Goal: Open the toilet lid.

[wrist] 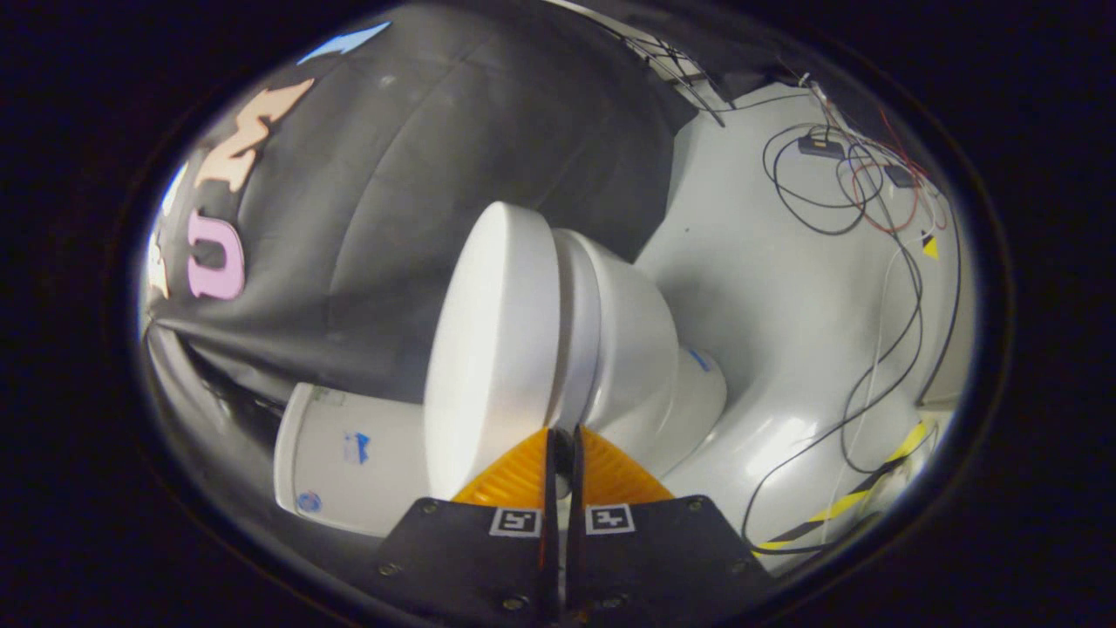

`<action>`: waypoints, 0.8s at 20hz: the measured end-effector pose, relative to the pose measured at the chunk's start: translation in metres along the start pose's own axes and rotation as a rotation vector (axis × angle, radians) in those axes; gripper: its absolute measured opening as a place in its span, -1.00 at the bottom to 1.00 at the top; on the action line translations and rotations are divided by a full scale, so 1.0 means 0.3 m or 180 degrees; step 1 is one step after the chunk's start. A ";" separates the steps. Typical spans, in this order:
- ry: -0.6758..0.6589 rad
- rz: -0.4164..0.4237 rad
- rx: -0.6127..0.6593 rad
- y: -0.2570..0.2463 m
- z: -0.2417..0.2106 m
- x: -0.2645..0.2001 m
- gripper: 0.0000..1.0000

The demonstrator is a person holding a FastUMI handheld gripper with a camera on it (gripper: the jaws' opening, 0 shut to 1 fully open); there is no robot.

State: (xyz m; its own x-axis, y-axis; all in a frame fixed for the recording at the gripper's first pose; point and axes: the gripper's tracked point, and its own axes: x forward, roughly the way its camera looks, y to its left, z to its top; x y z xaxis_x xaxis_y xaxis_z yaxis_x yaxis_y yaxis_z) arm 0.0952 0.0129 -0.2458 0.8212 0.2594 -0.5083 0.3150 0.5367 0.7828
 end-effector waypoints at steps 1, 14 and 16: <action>-0.0024 0.0036 -0.0057 -0.004 0.017 0.013 -0.92; -0.0121 0.0171 -0.0265 0.172 0.032 -0.112 -0.97; -0.0166 0.0137 -0.0495 0.197 0.037 -0.130 -0.98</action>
State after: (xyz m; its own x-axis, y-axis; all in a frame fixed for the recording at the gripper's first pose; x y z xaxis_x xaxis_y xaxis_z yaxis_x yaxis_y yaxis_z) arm 0.0871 0.0256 -0.1759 0.8573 0.2449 -0.4529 0.2049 0.6447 0.7365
